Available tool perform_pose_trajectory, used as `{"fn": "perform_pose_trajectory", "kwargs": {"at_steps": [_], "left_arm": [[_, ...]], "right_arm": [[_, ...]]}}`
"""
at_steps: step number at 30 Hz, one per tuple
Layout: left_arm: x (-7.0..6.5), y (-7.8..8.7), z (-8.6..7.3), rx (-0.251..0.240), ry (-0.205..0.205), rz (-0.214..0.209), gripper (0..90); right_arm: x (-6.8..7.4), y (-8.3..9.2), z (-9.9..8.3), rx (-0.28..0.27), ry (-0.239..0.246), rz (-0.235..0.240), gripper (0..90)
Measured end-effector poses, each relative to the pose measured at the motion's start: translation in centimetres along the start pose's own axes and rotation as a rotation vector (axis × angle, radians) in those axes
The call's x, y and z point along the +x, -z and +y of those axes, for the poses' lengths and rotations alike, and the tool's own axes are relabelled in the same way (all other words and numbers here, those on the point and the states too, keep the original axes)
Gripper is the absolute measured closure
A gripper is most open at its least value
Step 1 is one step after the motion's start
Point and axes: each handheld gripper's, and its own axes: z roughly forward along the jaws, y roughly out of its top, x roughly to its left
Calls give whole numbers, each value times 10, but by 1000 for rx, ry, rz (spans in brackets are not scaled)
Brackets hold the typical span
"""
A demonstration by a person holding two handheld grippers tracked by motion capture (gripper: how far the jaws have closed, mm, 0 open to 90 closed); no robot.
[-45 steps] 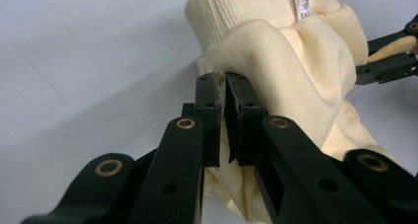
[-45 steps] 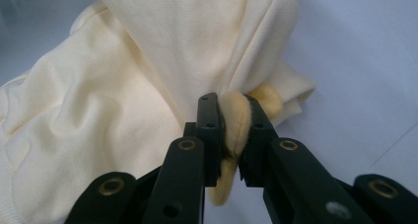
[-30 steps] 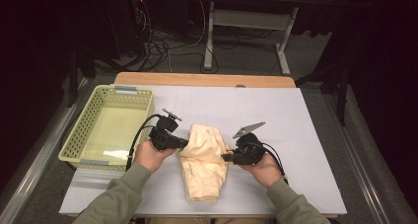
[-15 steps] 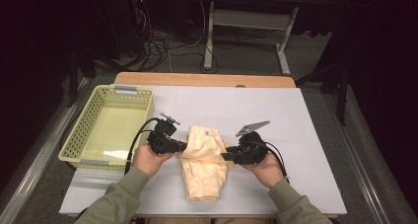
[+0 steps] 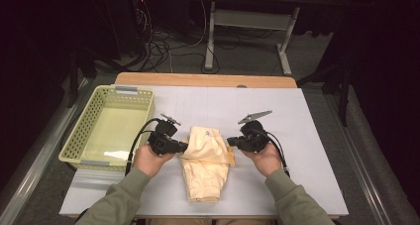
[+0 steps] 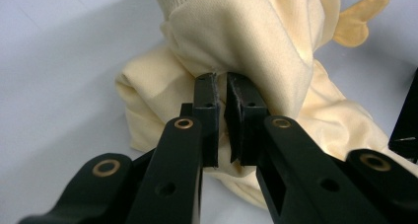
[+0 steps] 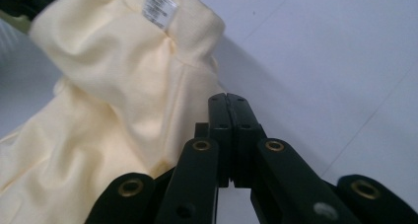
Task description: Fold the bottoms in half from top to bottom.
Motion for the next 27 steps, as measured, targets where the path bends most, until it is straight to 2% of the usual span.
{"fn": "perform_pose_trajectory", "kwargs": {"at_steps": [2, 4, 7, 9, 13, 16, 17, 19, 22, 27], "left_arm": [[0, 0, 0, 1, -3, 1, 812], [1, 0, 0, 1, -3, 0, 812], [1, 0, 0, 0, -3, 0, 812], [1, 0, 0, -1, -4, 1, 812], [1, 0, 0, -4, -1, -1, 812], [1, 0, 0, -4, -1, -4, 812], [2, 0, 0, -5, -1, -4, 812], [2, -1, -1, -9, 2, -7, 812], [2, 0, -2, -7, -1, -6, 811], [1, 0, -6, -7, -6, -12, 811]], "right_arm": [[0, 3, 1, -15, -7, -8, 900], [0, 10, 3, -55, 3, -22, 900], [1, 15, 9, -78, 29, -62, 900], [-2, 15, 13, -67, 23, -79, 900], [-16, 1, 19, -23, -38, -95, 900], [-25, -15, 19, 12, -75, -85, 900], [-26, -20, 19, 19, -86, -70, 900], [-25, -24, 20, 14, -81, -46, 900], [-21, -25, 20, 10, -66, -33, 900], [-12, -16, 16, -12, -50, 9, 900]]}}
